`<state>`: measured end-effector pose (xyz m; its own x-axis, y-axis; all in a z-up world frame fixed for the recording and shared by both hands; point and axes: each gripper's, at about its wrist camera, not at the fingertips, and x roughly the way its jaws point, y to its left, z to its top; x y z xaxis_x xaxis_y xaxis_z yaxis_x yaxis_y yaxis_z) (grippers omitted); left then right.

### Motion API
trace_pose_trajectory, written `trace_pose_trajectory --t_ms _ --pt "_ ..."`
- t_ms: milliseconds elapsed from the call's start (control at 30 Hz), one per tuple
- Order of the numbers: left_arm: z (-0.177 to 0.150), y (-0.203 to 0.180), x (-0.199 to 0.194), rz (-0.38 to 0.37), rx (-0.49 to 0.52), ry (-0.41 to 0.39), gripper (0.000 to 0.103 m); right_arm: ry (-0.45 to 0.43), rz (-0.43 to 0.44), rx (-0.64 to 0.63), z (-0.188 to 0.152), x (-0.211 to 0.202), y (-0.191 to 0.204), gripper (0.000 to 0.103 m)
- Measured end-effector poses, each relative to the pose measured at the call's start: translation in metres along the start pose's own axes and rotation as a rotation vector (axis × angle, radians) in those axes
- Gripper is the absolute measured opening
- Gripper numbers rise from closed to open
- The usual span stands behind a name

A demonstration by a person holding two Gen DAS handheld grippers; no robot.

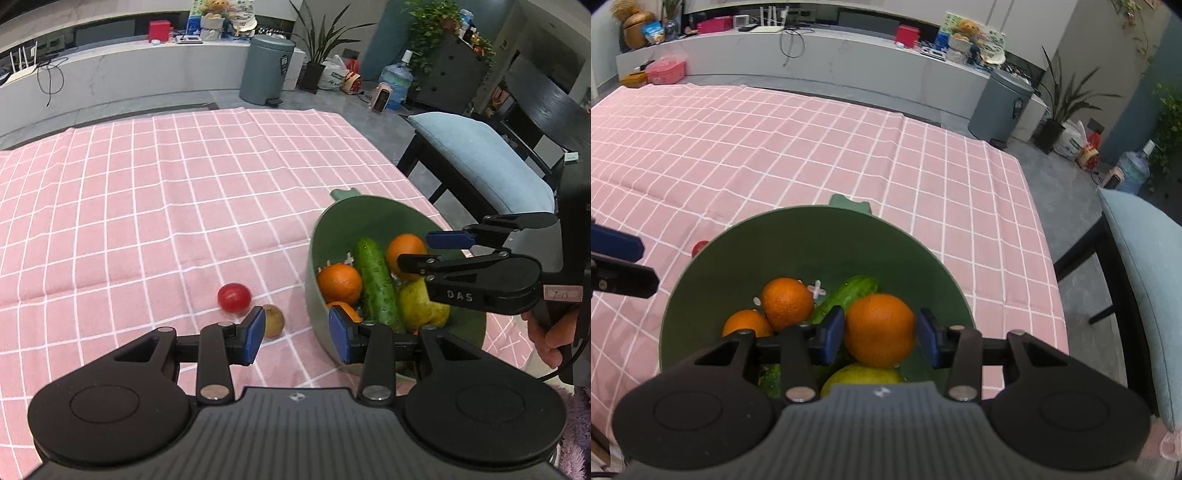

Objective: Organize fruits
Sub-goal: 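Withdraw both tools and move them toward the red fruit and small yellow fruit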

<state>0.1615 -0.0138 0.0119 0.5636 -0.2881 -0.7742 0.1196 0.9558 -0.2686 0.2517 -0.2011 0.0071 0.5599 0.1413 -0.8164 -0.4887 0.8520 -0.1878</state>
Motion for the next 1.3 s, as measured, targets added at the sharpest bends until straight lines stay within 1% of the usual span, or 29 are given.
trace_pose_trajectory --t_ms 67,167,300,333,400,567,667,733,833,967,1033,1133,1200,1267,1300 --pt "-0.003 0.003 -0.002 -0.001 -0.002 0.003 0.047 0.004 -0.011 -0.003 -0.001 0.000 0.000 0.040" --pt "-0.006 0.004 -0.004 -0.004 0.008 0.007 0.047 0.005 -0.003 -0.002 -0.004 -0.003 0.001 0.040" --pt "-0.009 0.007 -0.008 0.000 0.038 0.005 0.047 -0.017 -0.002 0.003 -0.005 -0.015 0.007 0.045" --pt "-0.010 0.007 -0.010 0.001 0.047 0.002 0.047 -0.027 0.005 0.008 -0.005 -0.019 0.008 0.048" --pt "-0.012 0.008 -0.013 0.006 0.064 -0.006 0.047 -0.057 0.024 0.021 -0.006 -0.031 0.013 0.053" --pt "-0.018 0.013 -0.019 0.027 0.075 -0.026 0.049 -0.106 0.106 0.013 -0.007 -0.052 0.034 0.054" --pt "-0.020 0.017 -0.021 0.044 0.080 -0.031 0.049 -0.146 0.150 -0.034 -0.007 -0.064 0.053 0.057" --pt "-0.022 0.018 -0.022 0.057 0.099 -0.041 0.049 -0.177 0.149 -0.073 -0.006 -0.070 0.065 0.061" --pt "-0.024 0.021 -0.024 0.090 0.116 -0.062 0.052 -0.208 0.138 -0.139 -0.004 -0.073 0.080 0.061" --pt "-0.027 0.029 -0.028 0.091 0.136 -0.095 0.057 -0.217 0.143 -0.193 -0.001 -0.072 0.091 0.061" --pt "-0.028 0.033 -0.027 0.084 0.148 -0.094 0.058 -0.204 0.188 -0.212 0.002 -0.071 0.093 0.061" --pt "-0.028 0.041 -0.025 0.046 0.143 -0.076 0.058 -0.188 0.219 -0.256 0.008 -0.067 0.097 0.061" --pt "-0.029 0.045 -0.023 0.025 0.138 -0.073 0.058 -0.178 0.219 -0.299 0.011 -0.064 0.104 0.061" --pt "-0.030 0.049 -0.021 0.005 0.131 -0.067 0.058 -0.175 0.222 -0.347 0.014 -0.061 0.110 0.058" --pt "-0.030 0.052 -0.020 -0.007 0.120 -0.060 0.058 -0.172 0.224 -0.376 0.014 -0.060 0.113 0.055"
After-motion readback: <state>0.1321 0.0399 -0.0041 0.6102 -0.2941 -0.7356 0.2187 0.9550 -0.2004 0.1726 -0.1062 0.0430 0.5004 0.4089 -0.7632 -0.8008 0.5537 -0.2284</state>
